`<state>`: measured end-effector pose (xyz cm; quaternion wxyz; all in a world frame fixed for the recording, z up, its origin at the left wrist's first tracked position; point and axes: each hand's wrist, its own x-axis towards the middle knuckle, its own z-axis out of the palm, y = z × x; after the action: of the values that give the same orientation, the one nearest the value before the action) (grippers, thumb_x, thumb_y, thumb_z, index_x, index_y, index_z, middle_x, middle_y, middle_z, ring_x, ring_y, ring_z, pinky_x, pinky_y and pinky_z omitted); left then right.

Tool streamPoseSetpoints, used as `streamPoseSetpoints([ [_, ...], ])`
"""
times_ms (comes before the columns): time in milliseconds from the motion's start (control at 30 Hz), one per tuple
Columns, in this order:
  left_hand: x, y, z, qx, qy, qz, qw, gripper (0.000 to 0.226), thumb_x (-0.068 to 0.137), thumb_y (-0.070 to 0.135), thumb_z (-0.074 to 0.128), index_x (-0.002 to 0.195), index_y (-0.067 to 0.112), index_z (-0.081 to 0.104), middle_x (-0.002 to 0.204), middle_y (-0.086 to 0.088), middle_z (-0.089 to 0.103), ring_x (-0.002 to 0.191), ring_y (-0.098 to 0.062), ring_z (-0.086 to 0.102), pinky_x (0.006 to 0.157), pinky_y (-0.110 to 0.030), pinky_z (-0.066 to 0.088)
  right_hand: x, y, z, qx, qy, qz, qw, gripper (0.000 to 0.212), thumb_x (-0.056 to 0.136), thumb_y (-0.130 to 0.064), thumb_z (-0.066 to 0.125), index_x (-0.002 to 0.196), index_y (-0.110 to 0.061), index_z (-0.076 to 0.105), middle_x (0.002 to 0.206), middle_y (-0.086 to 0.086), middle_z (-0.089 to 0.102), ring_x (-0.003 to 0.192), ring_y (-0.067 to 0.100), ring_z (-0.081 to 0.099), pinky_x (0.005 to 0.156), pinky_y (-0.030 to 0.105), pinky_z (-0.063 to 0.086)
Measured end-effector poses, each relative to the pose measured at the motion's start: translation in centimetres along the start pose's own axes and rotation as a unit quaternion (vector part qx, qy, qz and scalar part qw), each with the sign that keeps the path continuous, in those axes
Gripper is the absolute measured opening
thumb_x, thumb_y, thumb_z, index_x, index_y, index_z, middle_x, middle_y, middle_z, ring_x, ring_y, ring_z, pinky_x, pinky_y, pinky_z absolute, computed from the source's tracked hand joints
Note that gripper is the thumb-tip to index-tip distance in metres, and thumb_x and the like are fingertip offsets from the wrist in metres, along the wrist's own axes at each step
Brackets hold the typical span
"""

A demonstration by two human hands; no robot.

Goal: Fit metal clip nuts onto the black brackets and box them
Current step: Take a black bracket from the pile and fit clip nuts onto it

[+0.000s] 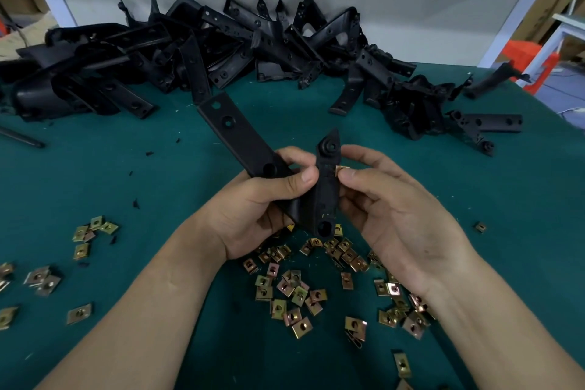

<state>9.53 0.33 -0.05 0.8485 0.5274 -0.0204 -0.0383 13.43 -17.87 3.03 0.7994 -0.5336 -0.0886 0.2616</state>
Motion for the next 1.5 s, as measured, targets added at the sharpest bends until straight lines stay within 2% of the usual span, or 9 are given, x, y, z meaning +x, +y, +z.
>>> streamPoseSetpoints([
  [233, 0.0, -0.5, 0.4, 0.027, 0.019, 0.017, 0.999, 0.021, 0.080, 0.016, 0.073, 0.100, 0.019, 0.073, 0.096, -0.010, 0.068, 0.086, -0.025, 0.070, 0.069, -0.033, 0.059, -0.5, 0.4, 0.5, -0.014, -0.011, -0.001, 1.000, 0.046, 0.074, -0.017, 0.072, 0.117, -0.003, 0.065, 0.110, 0.016, 0.075, 0.087, 0.021, 0.072, 0.069, 0.028, 0.059],
  [433, 0.4, -0.1, 0.5, -0.011, 0.060, 0.048, 0.997, 0.018, 0.075, 0.022, 0.079, 0.093, 0.024, 0.074, 0.097, -0.006, 0.075, 0.087, -0.021, 0.073, 0.068, -0.034, 0.061, -0.1, 0.3, 0.0, -0.148, 0.016, -0.041, 0.988, 0.029, 0.081, -0.037, 0.072, 0.103, -0.018, 0.072, 0.100, 0.000, 0.076, 0.091, 0.012, 0.070, 0.077, 0.028, 0.050],
  [500, 0.6, 0.0, 0.2, -0.055, 0.093, 0.055, 0.993, 0.023, 0.078, 0.022, 0.077, 0.101, 0.024, 0.075, 0.099, -0.005, 0.077, 0.087, -0.019, 0.075, 0.067, -0.030, 0.060, 0.0, -0.4, -0.8, -0.308, 0.039, -0.085, 0.947, 0.020, 0.089, -0.043, 0.067, 0.098, -0.026, 0.074, 0.096, -0.010, 0.075, 0.086, 0.005, 0.069, 0.070, 0.020, 0.051],
  [567, 0.7, 0.2, -0.3, -0.101, 0.131, 0.071, 0.984, 0.038, 0.080, 0.019, 0.074, 0.118, 0.018, 0.069, 0.103, -0.005, 0.078, 0.092, -0.016, 0.075, 0.071, -0.026, 0.060, 0.0, -1.0, -1.9, -0.522, -0.008, -0.102, 0.847, 0.025, 0.084, -0.053, 0.067, 0.102, -0.037, 0.072, 0.096, -0.017, 0.071, 0.088, 0.000, 0.064, 0.072, 0.014, 0.049],
  [633, 0.8, 0.3, -0.7, -0.144, 0.151, 0.082, 0.974, 0.052, 0.079, 0.016, 0.074, 0.129, 0.012, 0.061, 0.107, -0.007, 0.077, 0.099, -0.016, 0.075, 0.075, -0.024, 0.059, 0.0, -1.1, -2.7, -0.661, -0.089, -0.034, 0.744, 0.046, 0.075, -0.068, 0.068, 0.115, -0.046, 0.065, 0.107, -0.024, 0.059, 0.098, -0.005, 0.055, 0.079, 0.017, 0.045],
  [700, 0.9, 0.3, -1.0, -0.161, 0.153, 0.082, 0.971, 0.059, 0.078, 0.012, 0.075, 0.135, 0.010, 0.057, 0.110, -0.010, 0.076, 0.102, -0.018, 0.074, 0.077, -0.024, 0.059, 0.0, -0.8, -2.7, -0.688, -0.113, -0.007, 0.717, 0.050, 0.072, -0.069, 0.071, 0.117, -0.048, 0.063, 0.109, -0.024, 0.054, 0.099, -0.004, 0.052, 0.079, 0.017, 0.042],
  [867, 1.1, -0.1, -1.1, -0.143, 0.126, 0.058, 0.980, 0.063, 0.078, 0.004, 0.074, 0.137, 0.013, 0.056, 0.121, -0.018, 0.072, 0.113, -0.027, 0.070, 0.085, -0.029, 0.059, -0.2, -0.4, -2.4, -0.626, -0.118, -0.039, 0.770, 0.002, 0.089, -0.035, 0.075, 0.090, -0.035, 0.073, 0.083, -0.016, 0.071, 0.078, 0.002, 0.063, 0.066, 0.019, 0.050],
  [1100, 1.1, -0.2, -0.8, -0.092, 0.107, 0.036, 0.989, 0.059, 0.077, 0.006, 0.075, 0.133, 0.018, 0.059, 0.119, -0.016, 0.073, 0.107, -0.025, 0.072, 0.083, -0.031, 0.060, -0.2, -0.1, -2.3, -0.607, -0.120, -0.043, 0.784, 0.015, 0.094, -0.021, 0.069, 0.086, -0.032, 0.066, 0.082, -0.018, 0.068, 0.077, 0.004, 0.062, 0.070, 0.020, 0.050],
  [1500, 0.9, -0.2, -0.9, -0.075, 0.081, 0.028, 0.993, 0.064, 0.075, 0.011, 0.079, 0.135, 0.019, 0.058, 0.118, -0.013, 0.074, 0.107, -0.024, 0.072, 0.083, -0.028, 0.058, -0.1, -0.5, -1.9, -0.477, -0.105, -0.063, 0.870, 0.019, 0.098, -0.011, 0.061, 0.098, -0.026, 0.073, 0.091, -0.014, 0.073, 0.087, 0.003, 0.068, 0.080, 0.015, 0.053],
])
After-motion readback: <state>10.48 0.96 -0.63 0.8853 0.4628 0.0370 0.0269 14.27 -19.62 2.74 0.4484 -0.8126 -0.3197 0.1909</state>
